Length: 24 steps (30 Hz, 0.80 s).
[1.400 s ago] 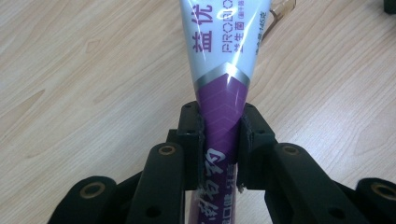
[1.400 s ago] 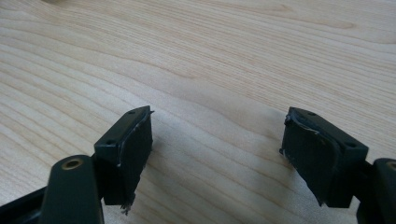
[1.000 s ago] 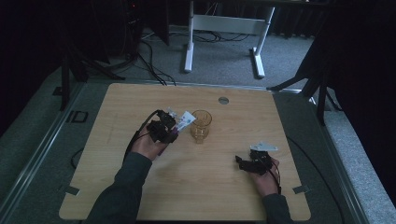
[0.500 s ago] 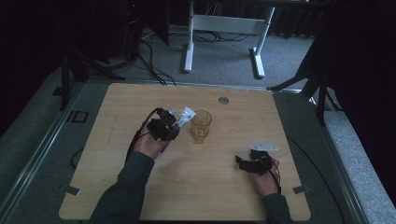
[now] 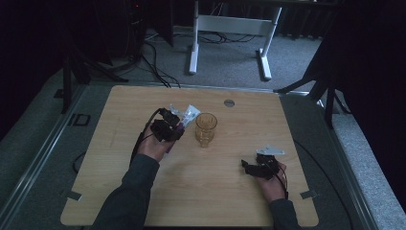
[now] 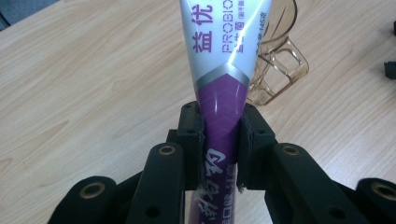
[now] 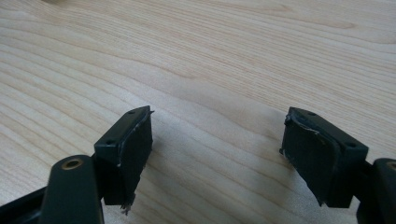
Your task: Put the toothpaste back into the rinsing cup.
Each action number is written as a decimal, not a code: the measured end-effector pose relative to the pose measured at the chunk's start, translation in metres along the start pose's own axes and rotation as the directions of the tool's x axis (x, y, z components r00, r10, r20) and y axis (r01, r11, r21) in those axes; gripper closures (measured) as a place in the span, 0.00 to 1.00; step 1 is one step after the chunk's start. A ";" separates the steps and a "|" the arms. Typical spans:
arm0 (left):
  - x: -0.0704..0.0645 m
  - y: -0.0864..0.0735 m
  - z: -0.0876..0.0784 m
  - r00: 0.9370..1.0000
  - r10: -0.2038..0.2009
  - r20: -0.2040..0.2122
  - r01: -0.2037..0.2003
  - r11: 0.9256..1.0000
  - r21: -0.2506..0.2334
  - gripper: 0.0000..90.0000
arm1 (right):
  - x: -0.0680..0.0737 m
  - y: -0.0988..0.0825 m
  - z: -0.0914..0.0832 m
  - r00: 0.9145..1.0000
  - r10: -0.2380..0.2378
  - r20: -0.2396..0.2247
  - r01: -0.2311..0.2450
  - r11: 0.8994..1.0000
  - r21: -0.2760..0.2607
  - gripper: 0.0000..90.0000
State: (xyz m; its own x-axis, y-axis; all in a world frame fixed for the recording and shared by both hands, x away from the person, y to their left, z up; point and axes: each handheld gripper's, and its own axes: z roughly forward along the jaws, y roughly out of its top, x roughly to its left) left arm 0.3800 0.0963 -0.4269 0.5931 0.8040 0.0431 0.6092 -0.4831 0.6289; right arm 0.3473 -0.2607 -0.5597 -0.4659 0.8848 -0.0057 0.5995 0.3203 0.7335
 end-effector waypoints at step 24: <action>-0.001 0.010 -0.003 1.000 0.002 -0.010 -0.002 0.997 -0.074 0.82 | 0.000 0.000 0.000 1.000 -0.001 0.000 0.001 1.000 0.000 0.27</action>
State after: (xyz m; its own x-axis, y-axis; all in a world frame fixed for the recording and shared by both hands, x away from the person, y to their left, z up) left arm 0.3843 0.0920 -0.4188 0.5886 0.8067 0.0522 0.5669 -0.4580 0.6847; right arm 0.3474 -0.2607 -0.5597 -0.4660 0.8848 -0.0062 0.5992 0.3208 0.7335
